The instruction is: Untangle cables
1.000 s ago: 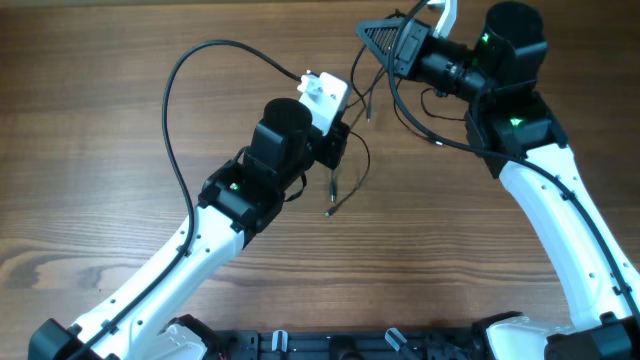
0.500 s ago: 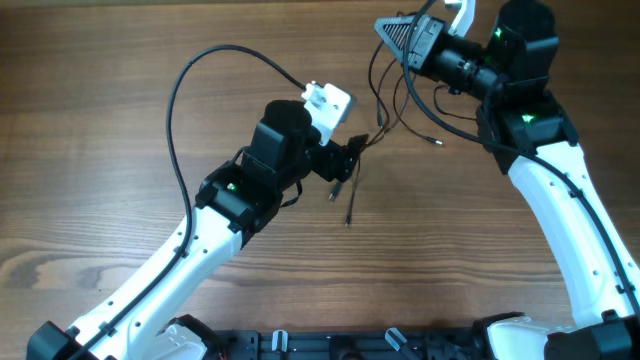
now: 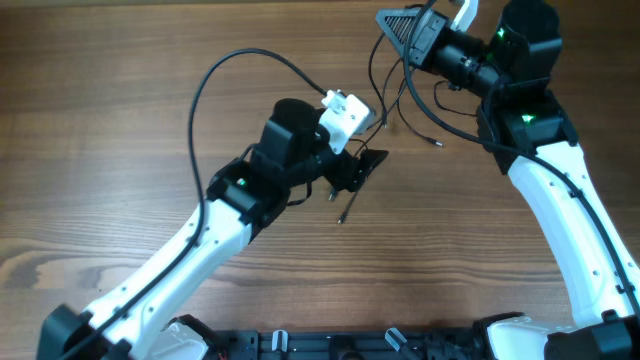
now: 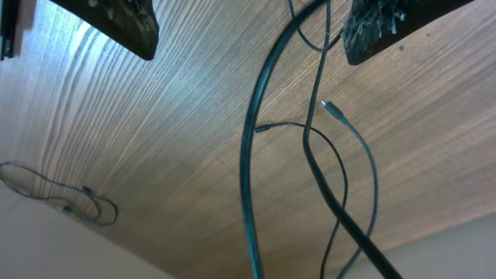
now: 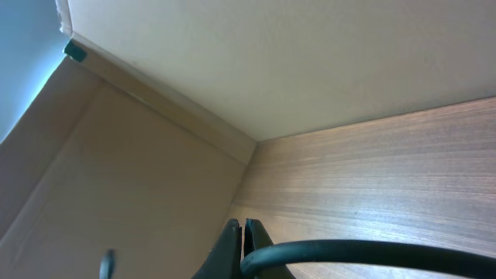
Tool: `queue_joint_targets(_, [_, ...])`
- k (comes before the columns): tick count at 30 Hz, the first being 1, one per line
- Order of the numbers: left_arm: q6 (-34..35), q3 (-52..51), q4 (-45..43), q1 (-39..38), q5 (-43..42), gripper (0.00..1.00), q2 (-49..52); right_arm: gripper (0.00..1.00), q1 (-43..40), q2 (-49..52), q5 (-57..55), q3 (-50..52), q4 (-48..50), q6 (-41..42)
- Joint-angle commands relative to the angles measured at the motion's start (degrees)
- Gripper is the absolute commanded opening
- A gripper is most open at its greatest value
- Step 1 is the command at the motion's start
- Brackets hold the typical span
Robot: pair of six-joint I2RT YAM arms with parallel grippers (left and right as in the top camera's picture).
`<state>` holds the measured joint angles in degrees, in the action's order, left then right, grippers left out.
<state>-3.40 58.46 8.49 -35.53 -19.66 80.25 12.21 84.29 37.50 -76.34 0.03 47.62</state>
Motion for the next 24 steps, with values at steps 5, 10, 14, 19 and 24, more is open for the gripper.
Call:
queue_joint_targets(5, [-0.9,0.1,-0.8,-0.3,-1.3,0.04,7.1,0.04,0.2,0.7,1.3,-0.3,-1.6,-1.4])
queue_joint_targets(10, [-0.8,0.1,4.0,1.4,2.4,0.04,-1.5,0.04,-2.7,0.7,-4.7,-0.2,-10.1,-3.4])
queue_joint_targets(14, [-0.9,0.1,18.1,9.1,14.6,0.04,-19.1,0.04,-13.9,0.7,-3.1,-0.2,-14.0,-2.6])
queue_joint_targets(19, [-0.9,0.1,26.0,23.8,17.8,0.04,-33.6,0.04,-31.6,0.7,9.9,-0.2,-15.3,-2.6])
queue_joint_targets(24, [-0.9,0.0,30.0,38.1,17.8,0.04,-37.5,0.04,-53.3,0.7,20.7,-0.2,-17.5,-2.7])
